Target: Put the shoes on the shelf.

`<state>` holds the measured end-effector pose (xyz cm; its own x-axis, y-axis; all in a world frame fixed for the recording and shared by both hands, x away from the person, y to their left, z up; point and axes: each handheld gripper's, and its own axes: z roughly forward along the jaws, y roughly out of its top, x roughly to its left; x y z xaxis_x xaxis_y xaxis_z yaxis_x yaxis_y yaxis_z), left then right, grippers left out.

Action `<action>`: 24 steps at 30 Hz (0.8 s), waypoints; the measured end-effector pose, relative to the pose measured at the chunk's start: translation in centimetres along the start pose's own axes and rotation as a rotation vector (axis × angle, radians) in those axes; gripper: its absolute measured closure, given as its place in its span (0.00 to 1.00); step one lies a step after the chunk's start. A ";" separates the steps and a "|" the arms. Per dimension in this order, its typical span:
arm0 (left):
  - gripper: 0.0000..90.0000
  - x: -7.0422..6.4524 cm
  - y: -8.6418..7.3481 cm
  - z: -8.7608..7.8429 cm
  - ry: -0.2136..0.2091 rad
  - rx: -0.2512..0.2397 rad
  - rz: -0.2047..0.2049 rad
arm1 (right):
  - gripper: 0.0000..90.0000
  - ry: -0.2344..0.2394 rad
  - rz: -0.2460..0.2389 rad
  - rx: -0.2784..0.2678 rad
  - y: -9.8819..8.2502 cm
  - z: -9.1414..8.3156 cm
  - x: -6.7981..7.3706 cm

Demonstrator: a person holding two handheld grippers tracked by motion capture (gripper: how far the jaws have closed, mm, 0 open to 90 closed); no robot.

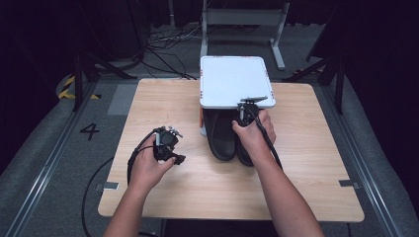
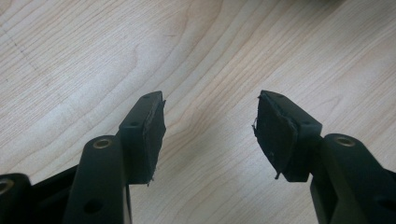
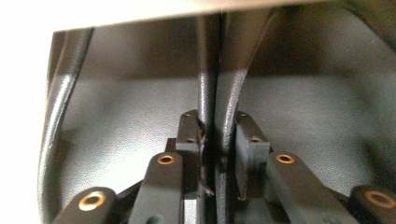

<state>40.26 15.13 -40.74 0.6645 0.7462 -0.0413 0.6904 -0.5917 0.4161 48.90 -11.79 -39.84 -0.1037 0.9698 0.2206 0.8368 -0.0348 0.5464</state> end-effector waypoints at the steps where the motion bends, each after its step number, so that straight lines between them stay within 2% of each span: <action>1: 0.48 0.0 0.0 0.0 0.000 0.000 0.000 | 0.82 0.000 0.000 0.000 0.0 0.0 0.0; 3: 0.48 -0.1 0.0 0.1 -0.002 0.006 0.001 | 0.73 0.002 -0.039 -0.018 -0.2 0.3 -0.3; 4: 0.48 -0.1 0.1 0.1 -0.003 0.008 0.003 | 0.66 0.020 -0.029 -0.035 -0.3 0.2 -0.4; 6: 0.47 -0.1 0.2 0.2 -0.006 0.011 0.003 | 0.60 0.056 -0.023 -0.062 -0.6 -0.1 -0.9; 10: 0.47 -0.4 0.5 0.5 -0.015 0.015 0.015 | 0.56 0.092 -0.040 -0.092 -1.1 -1.6 -1.6; 16: 0.43 -1.2 1.2 0.5 -0.018 0.019 0.029 | 0.54 0.127 -0.080 -0.129 -2.4 -5.0 -3.1; 18: 0.42 -1.6 1.5 0.5 -0.022 0.018 0.038 | 0.54 0.127 -0.096 -0.135 -3.1 -6.2 -3.8; 21: 0.41 -2.2 1.7 0.5 -0.021 0.021 0.053 | 0.54 0.131 -0.114 -0.128 -3.7 -7.0 -4.4; 24: 0.41 -2.9 2.0 0.5 -0.026 0.027 0.066 | 0.54 0.147 -0.145 -0.115 -5.3 -8.4 -5.5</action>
<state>39.91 11.65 -40.27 0.7156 0.6975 -0.0382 0.6521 -0.6474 0.3944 40.56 -18.97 -37.14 -0.3026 0.9214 0.2439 0.7418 0.0670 0.6673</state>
